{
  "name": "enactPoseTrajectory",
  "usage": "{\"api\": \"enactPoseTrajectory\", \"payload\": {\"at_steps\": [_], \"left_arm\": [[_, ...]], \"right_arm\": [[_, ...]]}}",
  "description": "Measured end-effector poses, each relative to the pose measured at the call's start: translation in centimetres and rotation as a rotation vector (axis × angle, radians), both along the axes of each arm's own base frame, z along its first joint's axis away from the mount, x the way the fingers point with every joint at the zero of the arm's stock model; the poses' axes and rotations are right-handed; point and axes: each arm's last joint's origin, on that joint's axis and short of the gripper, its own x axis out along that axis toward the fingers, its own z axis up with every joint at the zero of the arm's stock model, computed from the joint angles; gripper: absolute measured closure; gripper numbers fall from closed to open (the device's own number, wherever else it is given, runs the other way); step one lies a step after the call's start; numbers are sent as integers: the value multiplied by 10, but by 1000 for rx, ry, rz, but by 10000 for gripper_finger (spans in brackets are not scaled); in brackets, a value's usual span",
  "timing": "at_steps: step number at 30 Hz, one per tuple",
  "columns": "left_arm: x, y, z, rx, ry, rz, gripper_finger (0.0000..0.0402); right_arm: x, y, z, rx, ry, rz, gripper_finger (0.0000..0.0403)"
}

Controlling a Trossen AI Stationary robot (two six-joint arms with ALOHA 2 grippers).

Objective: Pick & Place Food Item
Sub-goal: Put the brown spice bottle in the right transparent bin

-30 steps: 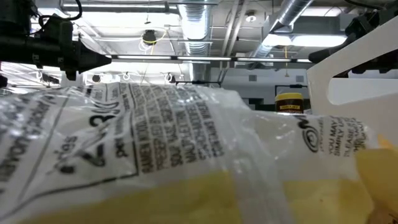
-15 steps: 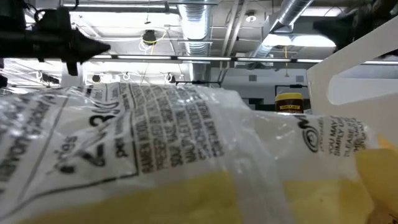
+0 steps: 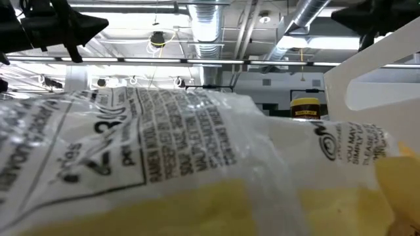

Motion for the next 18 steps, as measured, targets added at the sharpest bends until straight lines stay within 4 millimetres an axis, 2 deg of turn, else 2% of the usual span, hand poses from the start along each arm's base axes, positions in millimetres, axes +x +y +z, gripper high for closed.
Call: {"api": "enactPoseTrajectory", "payload": {"at_steps": [5,18], "left_arm": [[0,0,0,-1,-1,-1,402],[0,0,0,-3,1,-2,402]], "right_arm": [[6,-1,15,11,107,-45,402],[40,-2,51,129,505,-52,402]]}}
